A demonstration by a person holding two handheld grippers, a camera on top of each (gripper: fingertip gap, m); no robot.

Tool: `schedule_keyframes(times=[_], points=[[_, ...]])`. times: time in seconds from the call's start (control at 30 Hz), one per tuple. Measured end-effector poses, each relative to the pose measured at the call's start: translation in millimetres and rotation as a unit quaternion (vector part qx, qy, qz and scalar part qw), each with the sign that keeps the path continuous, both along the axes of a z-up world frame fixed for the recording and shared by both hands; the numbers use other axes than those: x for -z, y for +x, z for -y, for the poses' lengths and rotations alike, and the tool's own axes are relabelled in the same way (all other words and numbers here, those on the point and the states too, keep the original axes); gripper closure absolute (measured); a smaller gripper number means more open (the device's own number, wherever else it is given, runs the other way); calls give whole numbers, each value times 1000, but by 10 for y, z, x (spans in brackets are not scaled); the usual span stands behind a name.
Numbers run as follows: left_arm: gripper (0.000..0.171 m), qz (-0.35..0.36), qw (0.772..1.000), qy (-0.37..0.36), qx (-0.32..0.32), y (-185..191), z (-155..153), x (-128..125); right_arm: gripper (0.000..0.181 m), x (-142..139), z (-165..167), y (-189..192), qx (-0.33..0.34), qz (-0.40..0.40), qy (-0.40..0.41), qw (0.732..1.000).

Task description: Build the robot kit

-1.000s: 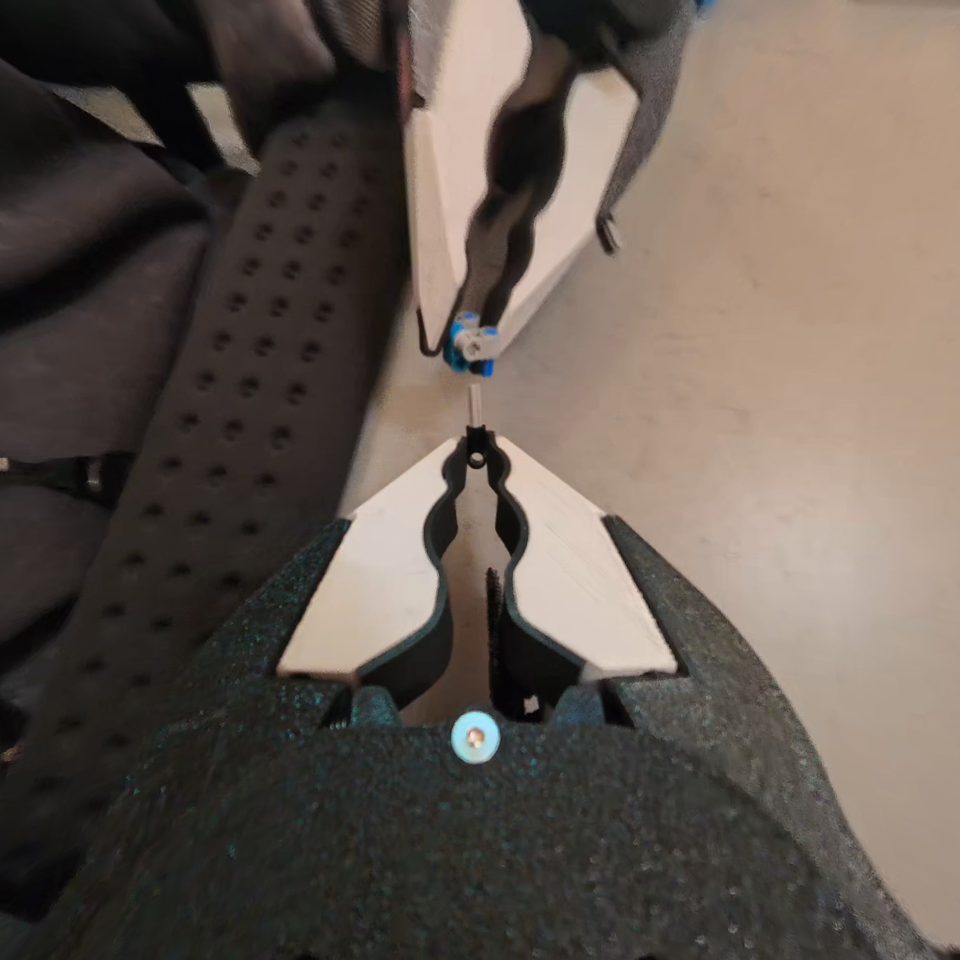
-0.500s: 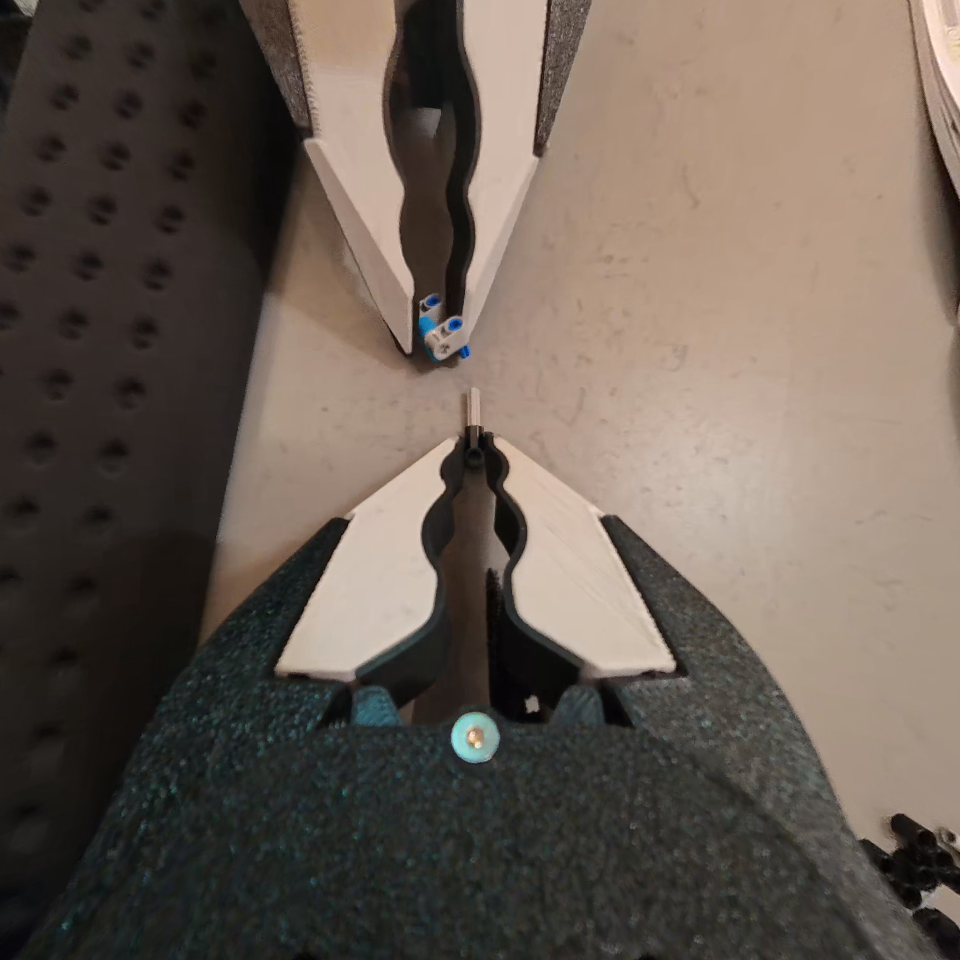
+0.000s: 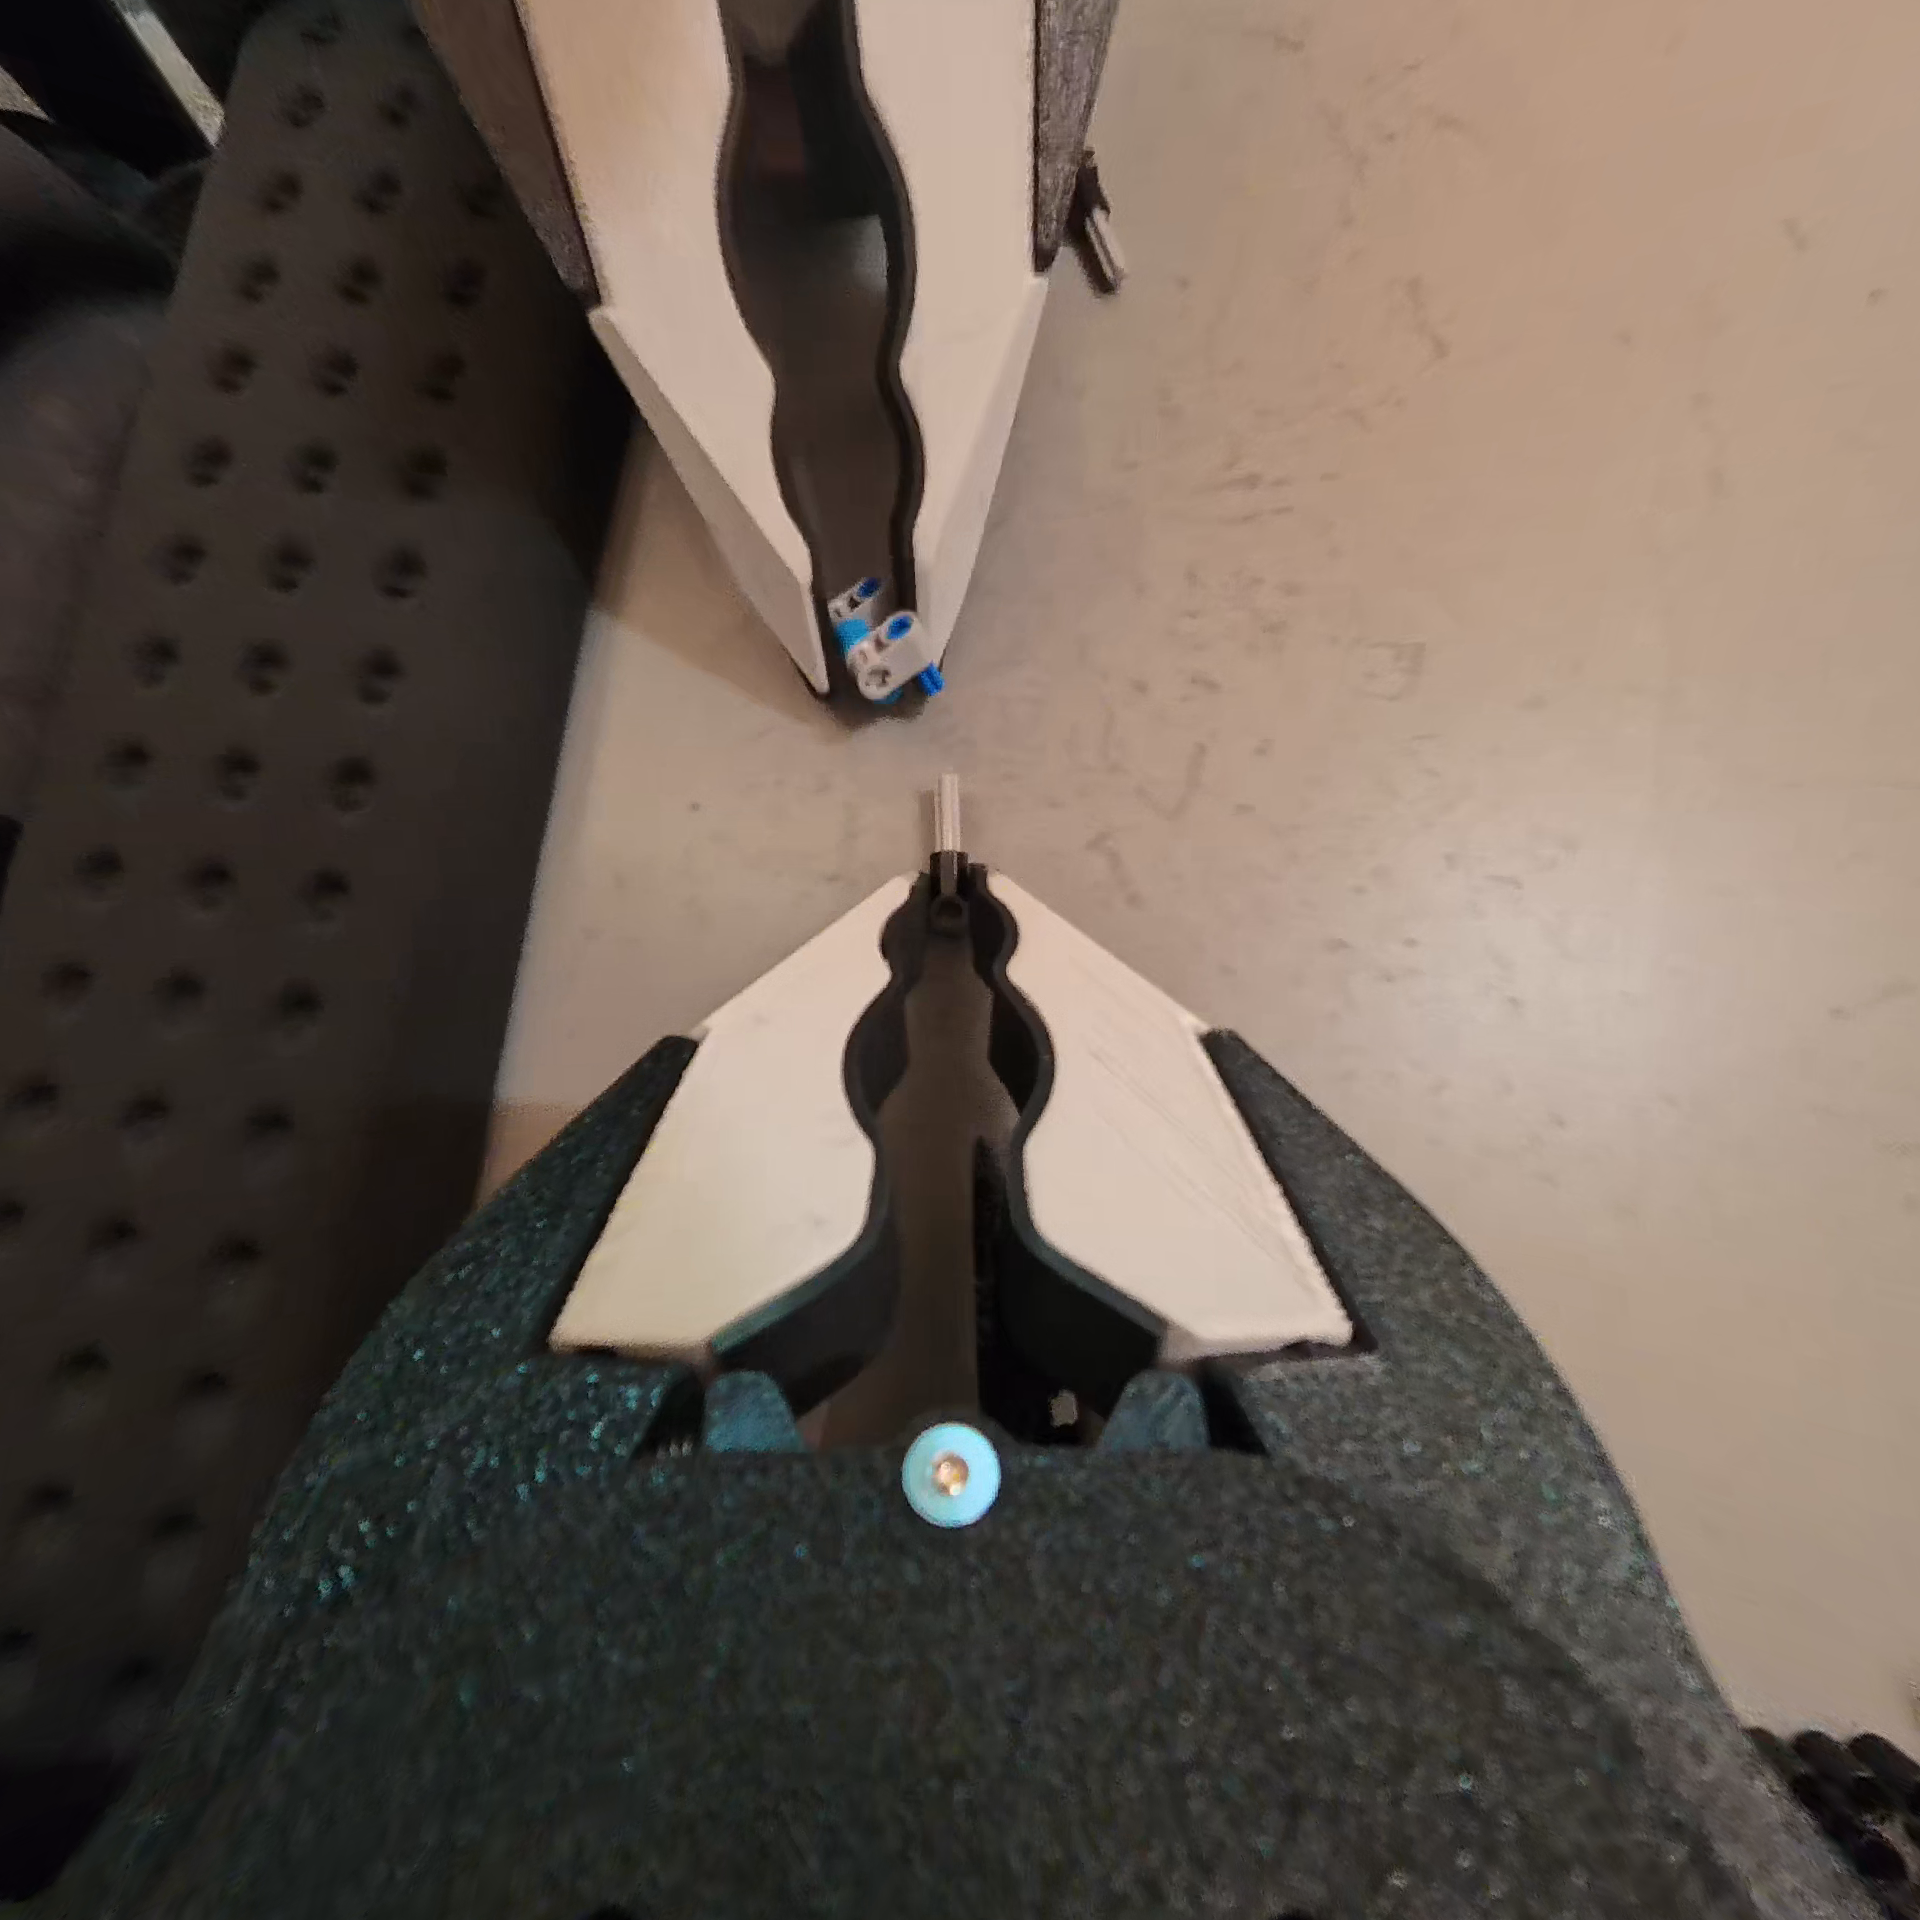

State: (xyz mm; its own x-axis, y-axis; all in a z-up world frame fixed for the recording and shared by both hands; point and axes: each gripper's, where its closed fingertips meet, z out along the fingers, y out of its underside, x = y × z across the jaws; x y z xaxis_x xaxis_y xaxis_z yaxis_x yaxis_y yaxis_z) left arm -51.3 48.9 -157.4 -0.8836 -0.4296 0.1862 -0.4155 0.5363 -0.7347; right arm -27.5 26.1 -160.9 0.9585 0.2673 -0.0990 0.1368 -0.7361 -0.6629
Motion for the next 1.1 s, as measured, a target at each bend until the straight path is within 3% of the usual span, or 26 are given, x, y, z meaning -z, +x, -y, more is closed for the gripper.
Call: schedule_keyframes(times=[0.37, 0.83, 1.1], points=[[159, -16, 998, -21, -55, 165, -89, -37, 174, 14, -13, 8, -2, 6, 4, 1000], [159, -14, 999, -9, -47, 144, -78, -4, 174, 7, -18, 39, 3, 23, 4, 1000], [158, 22, 997, -8, -69, 242, -136, -58, 174, -205, -91, 271, 50, 56, 57, 996]])
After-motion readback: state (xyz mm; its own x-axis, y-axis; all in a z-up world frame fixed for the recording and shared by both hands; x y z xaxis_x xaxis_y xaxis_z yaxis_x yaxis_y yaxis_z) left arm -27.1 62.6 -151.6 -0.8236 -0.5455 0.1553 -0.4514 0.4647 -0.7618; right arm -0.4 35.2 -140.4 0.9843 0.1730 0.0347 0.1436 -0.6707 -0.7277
